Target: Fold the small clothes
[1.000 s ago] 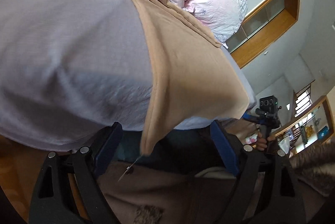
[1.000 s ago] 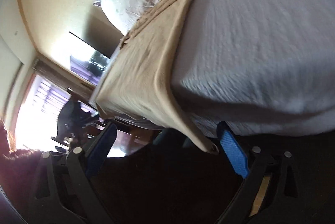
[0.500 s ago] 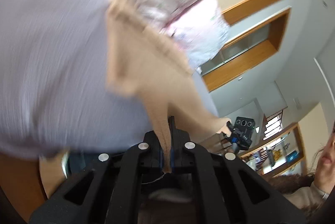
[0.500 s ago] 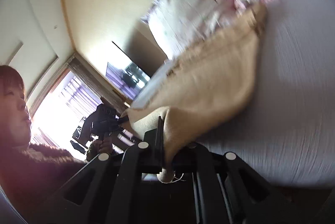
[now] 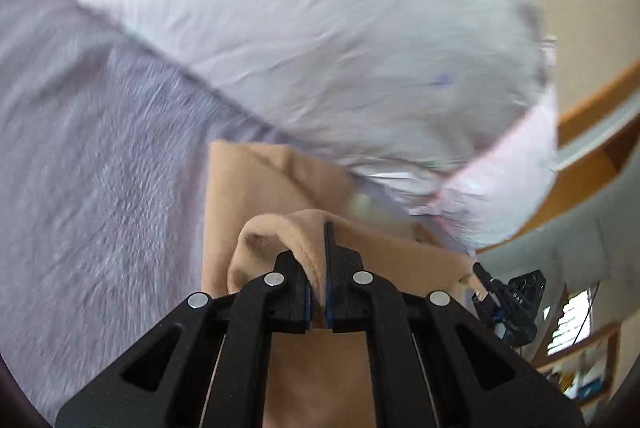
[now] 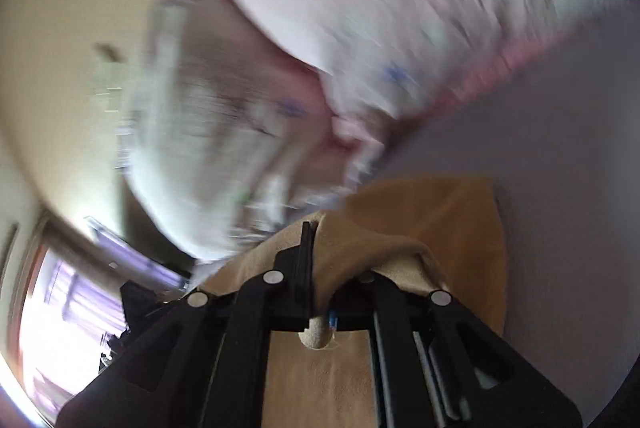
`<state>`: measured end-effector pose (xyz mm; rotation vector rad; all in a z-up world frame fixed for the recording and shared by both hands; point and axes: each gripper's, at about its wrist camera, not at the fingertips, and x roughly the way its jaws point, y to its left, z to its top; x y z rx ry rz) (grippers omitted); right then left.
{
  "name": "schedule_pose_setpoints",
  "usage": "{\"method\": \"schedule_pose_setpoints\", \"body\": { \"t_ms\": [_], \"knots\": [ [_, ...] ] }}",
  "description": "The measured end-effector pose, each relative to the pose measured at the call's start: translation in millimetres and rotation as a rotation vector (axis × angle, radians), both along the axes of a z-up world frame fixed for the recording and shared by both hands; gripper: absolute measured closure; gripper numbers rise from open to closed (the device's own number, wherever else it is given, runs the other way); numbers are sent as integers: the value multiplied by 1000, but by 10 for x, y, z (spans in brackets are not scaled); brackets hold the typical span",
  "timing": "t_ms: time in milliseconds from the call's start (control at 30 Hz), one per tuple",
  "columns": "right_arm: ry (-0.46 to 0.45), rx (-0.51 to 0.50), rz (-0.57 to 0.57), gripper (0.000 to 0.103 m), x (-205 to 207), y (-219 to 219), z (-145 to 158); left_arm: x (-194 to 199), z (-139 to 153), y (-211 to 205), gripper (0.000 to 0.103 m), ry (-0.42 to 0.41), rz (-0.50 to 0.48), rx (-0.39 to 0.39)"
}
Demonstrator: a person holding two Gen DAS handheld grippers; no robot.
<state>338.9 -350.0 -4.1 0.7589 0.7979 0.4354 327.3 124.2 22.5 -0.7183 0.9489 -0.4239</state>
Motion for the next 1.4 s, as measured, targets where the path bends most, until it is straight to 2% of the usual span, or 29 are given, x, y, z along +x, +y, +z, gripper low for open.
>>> {"method": "schedule_pose_setpoints", "body": {
  "t_ms": [67, 133, 167, 200, 233, 267, 300, 333, 367, 433, 567, 633, 667, 700, 733, 767, 867, 1000, 1033, 1067, 1100, 1133, 1200, 1267, 1400],
  "knots": [
    [21, -21, -14, 92, 73, -6, -38, 52, -85, -42, 99, 1, 0, 13],
    [41, -25, -65, 73, 160, -93, -28, 34, -77, -40, 99, -10, 3, 7],
    [39, -32, -100, 47, 183, -141, 3, 54, -86, -19, 99, 2, 9, -17],
    [25, -37, -145, 27, 164, -202, 69, 78, -103, 28, 99, 17, 23, -73],
    [-12, -9, -176, 25, 111, -280, 153, 78, -97, 101, 94, 26, 40, -127],
    [-39, 25, -168, 25, 75, -305, 235, 77, -91, 164, 74, 29, 63, -165],
    [-62, 44, -152, 25, 8, -314, 284, 46, -34, 252, 58, 13, 95, -193],
    [-84, 35, -129, 25, -117, -298, 356, -18, 59, 342, 28, -25, 129, -203],
    [-94, 13, -112, 25, -194, -267, 391, -69, 139, 401, 11, -56, 156, -186],
    [-105, -84, -70, 25, -418, -161, 435, -215, 297, 468, 11, -92, 159, -125],
    [-140, -129, 41, 25, -725, 0, 323, -451, 308, 406, 11, -42, 67, -27],
    [-90, -137, 62, 23, -688, 141, 238, -564, 214, 304, 11, 11, 8, 21],
    [-23, -169, 54, 20, -649, 158, 119, -614, 159, 250, 11, 30, -10, 35],
    [-21, -170, 58, 21, -625, 156, 64, -673, 107, 213, 11, 52, -32, 50],
    [-62, -162, 50, 21, -670, 125, 66, -729, 67, 175, 11, 64, -47, 66],
    [-64, -150, 50, 21, -691, 111, 73, -771, 86, 145, 11, 43, -43, 90],
    [-135, -80, 34, 16, -802, -29, 161, -867, 102, 38, 11, 58, -68, 137],
    [-172, -12, 15, 12, -891, -144, 183, -928, 95, -46, 13, 46, -7, 163],
    [-167, 2, 13, 12, -894, -162, 165, -949, 90, -44, 34, 47, 6, 161],
    [-164, 12, 10, 12, -876, -184, 179, -927, 35, -71, 56, 85, -8, 134],
    [-163, 25, 6, 12, -889, -218, 172, -917, -34, -64, 77, 123, -27, 77],
    [-167, 36, 1, 12, -910, -264, 175, -915, -72, -45, 77, 137, -17, 38],
    [-180, 54, -18, 12, -895, -277, 199, -882, -21, -60, 79, 118, -26, 15],
    [-200, 74, -45, 12, -913, -305, 207, -866, 172, -116, 80, 67, -34, -41],
    [-225, 104, -103, 12, -989, -431, 221, -769, 699, -616, 81, -71, -137, -55]
  ]
}}
